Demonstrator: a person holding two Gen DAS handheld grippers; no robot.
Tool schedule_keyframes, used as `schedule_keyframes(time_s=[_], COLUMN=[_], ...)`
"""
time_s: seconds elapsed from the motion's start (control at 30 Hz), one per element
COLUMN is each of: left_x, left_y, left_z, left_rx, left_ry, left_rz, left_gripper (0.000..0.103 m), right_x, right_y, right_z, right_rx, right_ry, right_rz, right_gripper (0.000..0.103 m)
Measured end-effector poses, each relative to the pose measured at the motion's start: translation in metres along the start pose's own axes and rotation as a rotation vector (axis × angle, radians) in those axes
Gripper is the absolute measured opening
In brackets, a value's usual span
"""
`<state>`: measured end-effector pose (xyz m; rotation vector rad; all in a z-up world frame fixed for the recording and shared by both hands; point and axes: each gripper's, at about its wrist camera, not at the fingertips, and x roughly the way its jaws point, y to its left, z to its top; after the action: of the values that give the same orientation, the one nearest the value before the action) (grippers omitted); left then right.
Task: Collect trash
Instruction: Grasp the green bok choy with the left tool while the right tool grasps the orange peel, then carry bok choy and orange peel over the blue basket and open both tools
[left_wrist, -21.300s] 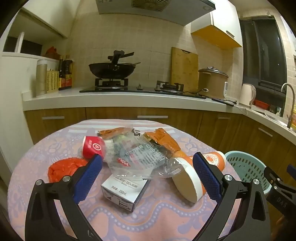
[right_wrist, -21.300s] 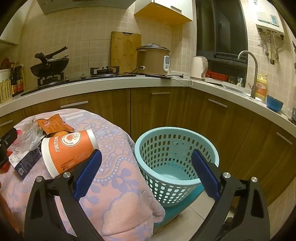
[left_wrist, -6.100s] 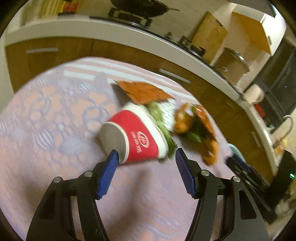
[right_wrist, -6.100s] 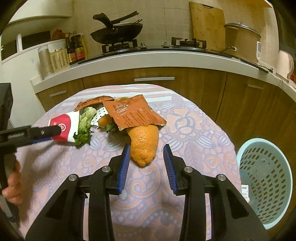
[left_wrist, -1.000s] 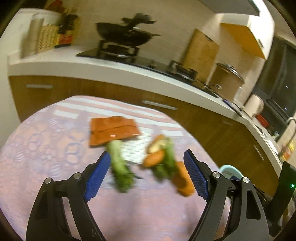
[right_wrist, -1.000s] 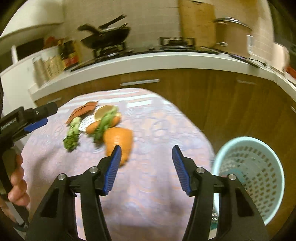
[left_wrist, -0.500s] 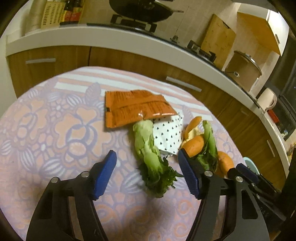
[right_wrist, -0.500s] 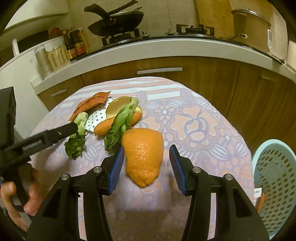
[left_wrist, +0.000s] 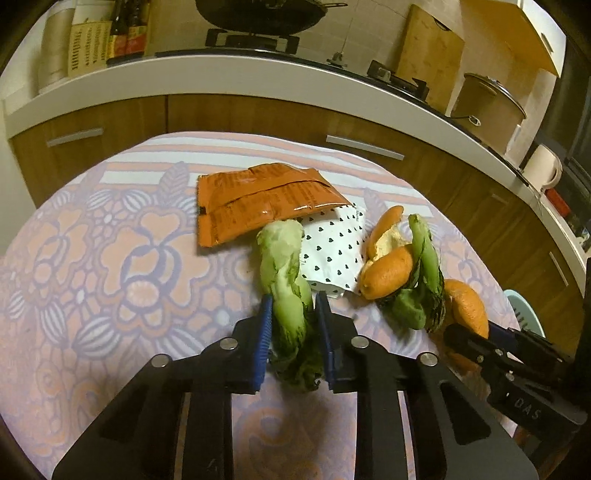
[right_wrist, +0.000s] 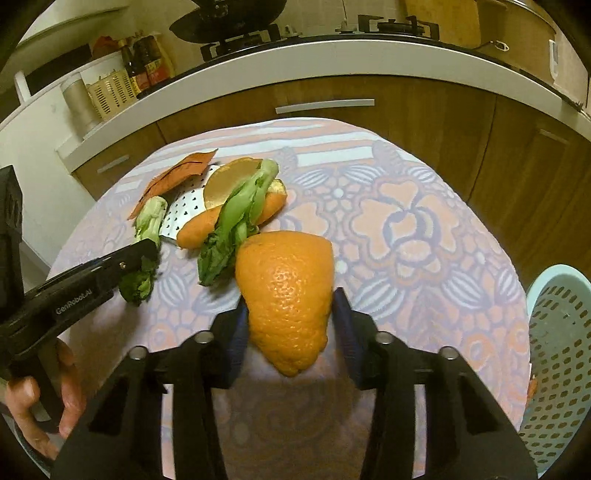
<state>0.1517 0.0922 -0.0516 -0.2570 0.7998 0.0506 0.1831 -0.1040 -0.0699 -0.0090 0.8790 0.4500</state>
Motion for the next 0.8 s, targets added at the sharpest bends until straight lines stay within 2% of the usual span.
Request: schedule_keyframes(time_s=[0.13,0.43,0.6,0.8], left_x=[-0.008,-0.048,-0.074,-0.082], left_y=[-0.002,-0.011,-0.034,-0.08], left_z=[-0.004,-0.021,-0.026,-0.027], left_rx=[0.005,0.026,0.079,0.149], left_ry=[-0.019,-0.074,-0.123,-0.144], left_rz=[0.0,-0.032,-0.079,-0.149], left_gripper=[0.018,0.017,0.017,0.017], right_x=[-0.012,-0.032,-0.05,-0.087], right_y=[0.001,-0.016,-0.033,-0.059], right_z=[-0.005,-0.014,-0.02,-0.027], right_rx=[-0.01,0.041,0.078,0.117], right_ry=[-0.046,-0.066,-0.096,-0.151], right_rz=[-0.009,-0.013,-0.034,-0.072], right_gripper=[0.025,0.023,0.023,0.022])
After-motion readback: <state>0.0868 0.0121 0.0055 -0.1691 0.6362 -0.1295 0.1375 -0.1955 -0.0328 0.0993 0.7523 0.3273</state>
